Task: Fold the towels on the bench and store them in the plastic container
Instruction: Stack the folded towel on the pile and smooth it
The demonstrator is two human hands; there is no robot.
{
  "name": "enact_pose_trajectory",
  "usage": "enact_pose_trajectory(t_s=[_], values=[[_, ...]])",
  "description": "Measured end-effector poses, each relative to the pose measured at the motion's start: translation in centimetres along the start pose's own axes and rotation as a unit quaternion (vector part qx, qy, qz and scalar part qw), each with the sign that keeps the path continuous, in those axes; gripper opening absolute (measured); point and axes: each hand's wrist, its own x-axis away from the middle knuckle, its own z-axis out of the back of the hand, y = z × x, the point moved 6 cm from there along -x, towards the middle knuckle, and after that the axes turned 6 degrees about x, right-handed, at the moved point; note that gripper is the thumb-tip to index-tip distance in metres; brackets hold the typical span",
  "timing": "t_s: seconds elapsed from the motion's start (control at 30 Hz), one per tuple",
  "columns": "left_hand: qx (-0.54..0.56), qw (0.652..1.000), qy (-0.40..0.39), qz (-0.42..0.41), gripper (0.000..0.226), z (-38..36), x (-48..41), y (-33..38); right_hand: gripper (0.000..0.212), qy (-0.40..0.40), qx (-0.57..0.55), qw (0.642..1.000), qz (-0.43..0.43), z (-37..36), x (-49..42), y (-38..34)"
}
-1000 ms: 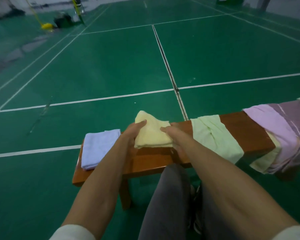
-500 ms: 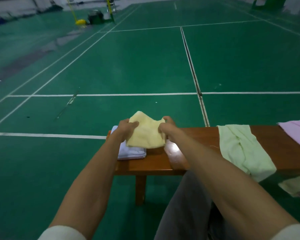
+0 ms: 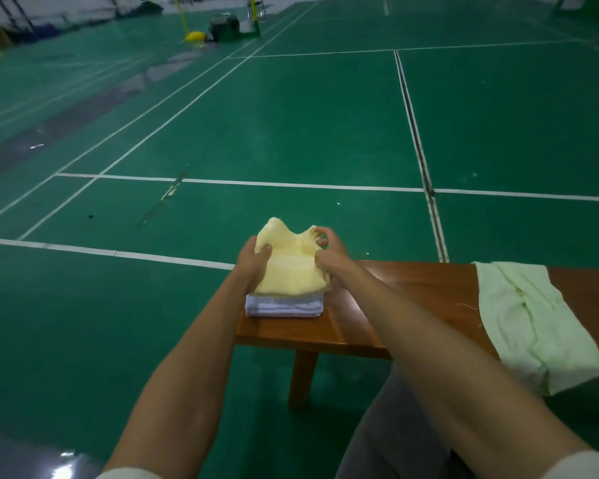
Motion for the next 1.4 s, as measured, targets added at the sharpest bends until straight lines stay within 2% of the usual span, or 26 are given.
enact_pose_trajectory(t_s=[0.37,0.57,0.7,0.77,0.83,0.9,1.0,1.07,1.2,1.4], values=[[-0.027,0.998,0.009,0.056,0.031,0.5,-1.7,-2.9,0.072,-0.033,0.102,0.990,-0.092,-3.5,-1.1,2.7],[-0.020,0.998,0.032,0.044,0.031,0.6,-2.0,-2.9,0.078,-0.055,0.160,0.981,-0.089,-3.5,-1.2,1.8],[-0.081,0.994,0.023,0.064,0.041,0.9,-1.9,-3.6,0.085,-0.086,0.247,0.957,-0.126,-3.6,-0.4,1.9],[-0.146,0.988,0.033,0.028,0.050,1.1,-1.7,-3.5,0.084,-0.093,0.263,0.952,-0.129,-3.8,-0.1,2.1],[-0.243,0.969,0.034,-0.040,0.059,1.0,-1.4,-2.9,0.078,-0.064,0.251,0.958,-0.125,-4.0,0.1,2.0],[-0.362,0.924,0.026,-0.119,0.057,0.4,-1.0,-2.3,0.070,-0.018,0.290,0.951,-0.103,-3.9,0.3,1.5],[-0.499,0.834,-0.018,-0.235,0.050,-0.9,-0.4,-2.1,0.060,0.054,0.423,0.904,0.019,-4.2,0.7,-0.4],[-0.535,0.803,-0.057,-0.258,0.053,-1.9,-0.1,-2.9,0.058,0.040,0.472,0.876,0.086,-5.5,0.7,-1.1],[-0.555,0.802,-0.085,-0.204,0.061,-3.2,-0.7,-4.7,0.065,-0.038,0.529,0.844,0.081,-8.5,-0.4,1.1],[-0.570,0.791,-0.077,-0.208,0.063,-3.2,-2.3,-6.3,0.069,-0.043,0.547,0.829,0.106,-9.3,-2.2,2.9]])
